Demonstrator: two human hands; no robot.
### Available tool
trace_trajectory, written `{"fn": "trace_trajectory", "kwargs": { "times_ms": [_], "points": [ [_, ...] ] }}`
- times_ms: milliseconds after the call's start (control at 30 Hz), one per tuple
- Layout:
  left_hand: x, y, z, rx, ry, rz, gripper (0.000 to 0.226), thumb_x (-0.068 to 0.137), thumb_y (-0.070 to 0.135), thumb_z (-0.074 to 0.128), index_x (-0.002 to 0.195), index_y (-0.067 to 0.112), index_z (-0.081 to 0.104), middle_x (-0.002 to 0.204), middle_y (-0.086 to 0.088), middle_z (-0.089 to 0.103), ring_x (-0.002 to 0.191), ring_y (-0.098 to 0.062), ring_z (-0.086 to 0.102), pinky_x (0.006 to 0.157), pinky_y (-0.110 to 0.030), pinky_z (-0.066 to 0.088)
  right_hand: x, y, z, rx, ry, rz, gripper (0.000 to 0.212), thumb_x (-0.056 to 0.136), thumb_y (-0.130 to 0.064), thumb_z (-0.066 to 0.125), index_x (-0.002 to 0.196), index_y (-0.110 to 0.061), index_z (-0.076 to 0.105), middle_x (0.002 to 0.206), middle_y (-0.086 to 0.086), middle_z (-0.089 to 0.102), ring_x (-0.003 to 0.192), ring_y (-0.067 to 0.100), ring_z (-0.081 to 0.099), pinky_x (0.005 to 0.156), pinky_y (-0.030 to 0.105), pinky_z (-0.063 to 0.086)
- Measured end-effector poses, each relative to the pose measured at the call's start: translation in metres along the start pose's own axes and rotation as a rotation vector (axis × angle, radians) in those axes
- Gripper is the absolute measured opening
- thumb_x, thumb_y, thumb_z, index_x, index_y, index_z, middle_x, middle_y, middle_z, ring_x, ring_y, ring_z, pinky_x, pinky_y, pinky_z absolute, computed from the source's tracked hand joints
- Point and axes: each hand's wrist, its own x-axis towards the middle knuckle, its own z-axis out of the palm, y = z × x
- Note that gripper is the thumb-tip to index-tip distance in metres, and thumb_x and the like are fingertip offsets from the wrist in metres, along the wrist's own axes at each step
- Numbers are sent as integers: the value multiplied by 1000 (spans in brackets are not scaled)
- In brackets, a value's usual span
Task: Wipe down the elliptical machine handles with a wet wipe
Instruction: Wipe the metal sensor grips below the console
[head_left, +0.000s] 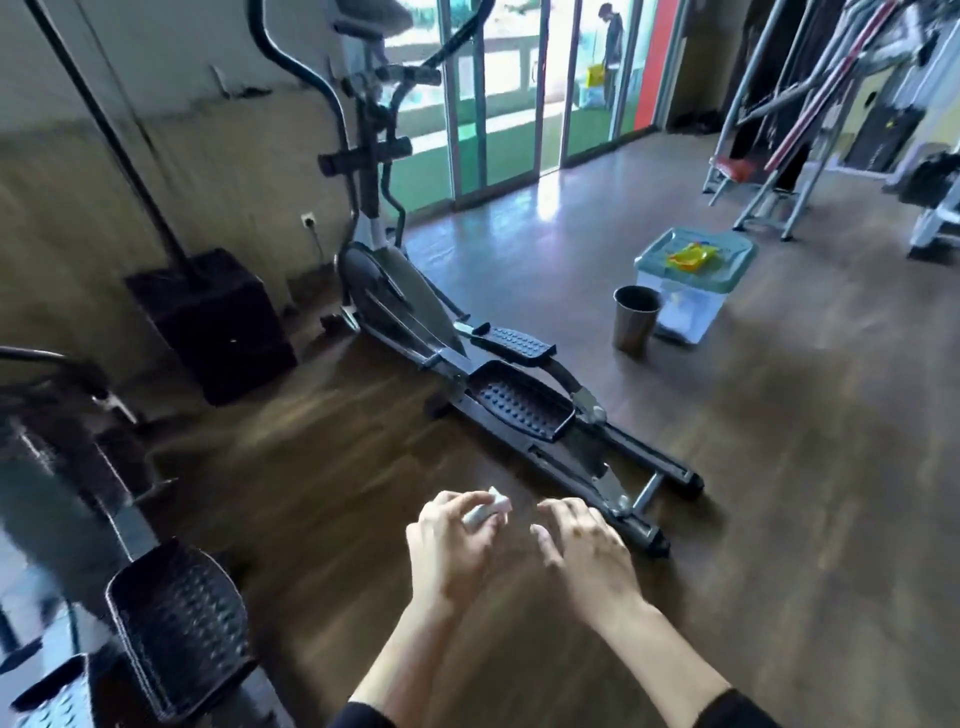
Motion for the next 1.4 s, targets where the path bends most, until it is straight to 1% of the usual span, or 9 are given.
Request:
{"fn": "trace_trajectory", "kwargs": {
  "times_ms": [167, 400, 567, 633, 767, 867, 1100, 1200, 1400],
  "points": [
    [94, -28, -13, 1, 123, -124, 15, 75, 39, 77, 90, 39, 73, 88, 11, 67, 89, -7, 65, 81, -40, 52, 110, -34, 19, -18, -79, -136, 36, 100, -43, 39, 130, -26, 49, 127, -5, 53, 117, 15, 52, 98, 28, 42],
    [188, -96, -46, -12, 356, -343, 29, 70, 32, 83, 90, 43, 67, 86, 14, 72, 89, -4, 68, 78, -39, 54, 250, -109, 72, 37, -208, -378, 35, 98, -41, 44, 126, -23, 55, 123, -4, 58, 109, 19, 56, 91, 32, 44],
    [276, -125, -81, 20, 519, -442, 16, 71, 24, 84, 82, 33, 75, 73, 25, 64, 84, 1, 66, 72, -21, 50, 350, -177, 108, 67, -287, -577, 35, 98, -40, 44, 127, -23, 54, 124, -4, 57, 111, 19, 54, 91, 31, 42],
    [311, -133, -99, 42, 563, -464, 16, 72, 25, 84, 83, 32, 75, 74, 24, 65, 82, 5, 65, 70, -18, 48, 392, -208, 117, 66, -313, -636, 38, 97, -42, 41, 128, -23, 54, 125, -5, 56, 112, 18, 54, 92, 31, 42],
    [371, -165, -134, 112, 700, -523, 20, 71, 27, 84, 88, 31, 76, 87, 15, 67, 85, -3, 65, 75, -25, 52, 464, -275, 135, 115, -296, -777, 48, 91, -48, 35, 117, -19, 63, 113, -2, 63, 99, 21, 62, 83, 36, 50],
    [400, -188, -158, 116, 791, -594, 21, 69, 27, 85, 87, 32, 76, 89, 9, 69, 83, -7, 66, 75, -32, 55, 500, -322, 152, 108, -381, -851, 36, 95, -40, 47, 123, -20, 59, 119, -2, 60, 107, 20, 58, 90, 33, 47],
    [447, -261, -219, 116, 901, -697, 22, 70, 28, 85, 89, 34, 75, 92, 8, 70, 86, -8, 66, 80, -39, 56, 547, -424, 212, 126, -475, -1014, 39, 97, -41, 44, 131, -23, 52, 129, -6, 54, 117, 15, 52, 97, 29, 41],
    [475, -298, -253, 128, 913, -691, 21, 70, 25, 85, 87, 32, 76, 92, 9, 70, 87, -8, 66, 81, -41, 55, 566, -474, 237, 151, -466, -1029, 39, 98, -41, 44, 131, -23, 51, 129, -7, 54, 116, 15, 51, 97, 29, 41],
    [529, -357, -335, 183, 933, -614, 17, 71, 23, 84, 83, 33, 76, 80, 18, 65, 81, -8, 67, 72, -39, 57, 604, -586, 268, 186, -425, -1045, 37, 97, -40, 45, 130, -24, 52, 126, -6, 54, 116, 16, 52, 97, 29, 41]
  ]
}}
